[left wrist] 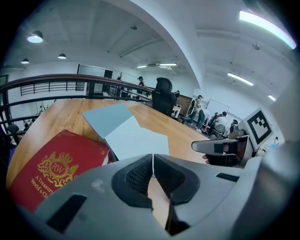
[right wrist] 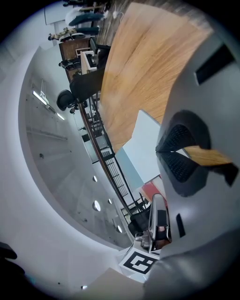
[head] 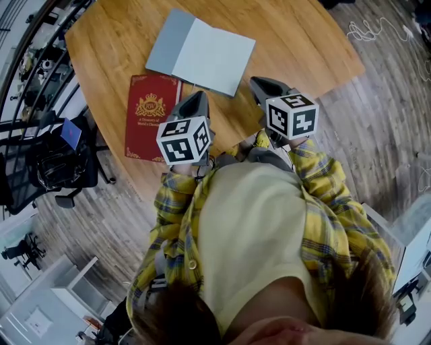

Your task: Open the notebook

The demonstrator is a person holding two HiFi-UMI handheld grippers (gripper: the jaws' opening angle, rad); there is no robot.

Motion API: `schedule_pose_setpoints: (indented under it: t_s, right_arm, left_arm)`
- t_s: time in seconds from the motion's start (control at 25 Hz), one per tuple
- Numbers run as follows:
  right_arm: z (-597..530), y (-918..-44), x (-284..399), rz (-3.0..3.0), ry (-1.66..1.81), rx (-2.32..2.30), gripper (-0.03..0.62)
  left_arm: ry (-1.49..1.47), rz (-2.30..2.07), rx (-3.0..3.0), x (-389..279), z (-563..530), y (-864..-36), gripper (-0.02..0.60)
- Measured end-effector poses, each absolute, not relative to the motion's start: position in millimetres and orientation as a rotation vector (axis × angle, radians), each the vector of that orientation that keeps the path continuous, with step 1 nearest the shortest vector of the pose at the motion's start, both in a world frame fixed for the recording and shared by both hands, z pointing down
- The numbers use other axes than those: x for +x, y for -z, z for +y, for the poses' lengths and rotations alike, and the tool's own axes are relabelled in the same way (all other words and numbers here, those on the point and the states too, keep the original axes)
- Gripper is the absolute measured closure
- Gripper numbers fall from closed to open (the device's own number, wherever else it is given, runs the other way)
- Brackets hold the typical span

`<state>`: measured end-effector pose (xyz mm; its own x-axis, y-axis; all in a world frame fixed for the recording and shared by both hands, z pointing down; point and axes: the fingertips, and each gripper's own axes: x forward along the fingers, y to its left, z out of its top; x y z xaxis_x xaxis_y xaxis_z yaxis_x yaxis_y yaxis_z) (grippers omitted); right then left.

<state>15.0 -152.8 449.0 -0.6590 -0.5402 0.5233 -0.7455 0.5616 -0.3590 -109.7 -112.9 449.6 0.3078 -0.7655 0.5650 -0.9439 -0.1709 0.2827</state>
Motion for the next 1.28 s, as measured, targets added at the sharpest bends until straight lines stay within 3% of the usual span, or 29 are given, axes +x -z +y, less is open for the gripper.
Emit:
schedule_pose_setpoints:
  t_s: [1.28]
  right_arm:
    - [-156.4,-457.3,17.3,-2.399,-0.758,1.073,0.530]
  left_arm:
    - [-0.427,-1.502,1.992,-107.7,-117.7,-455.6,0.566]
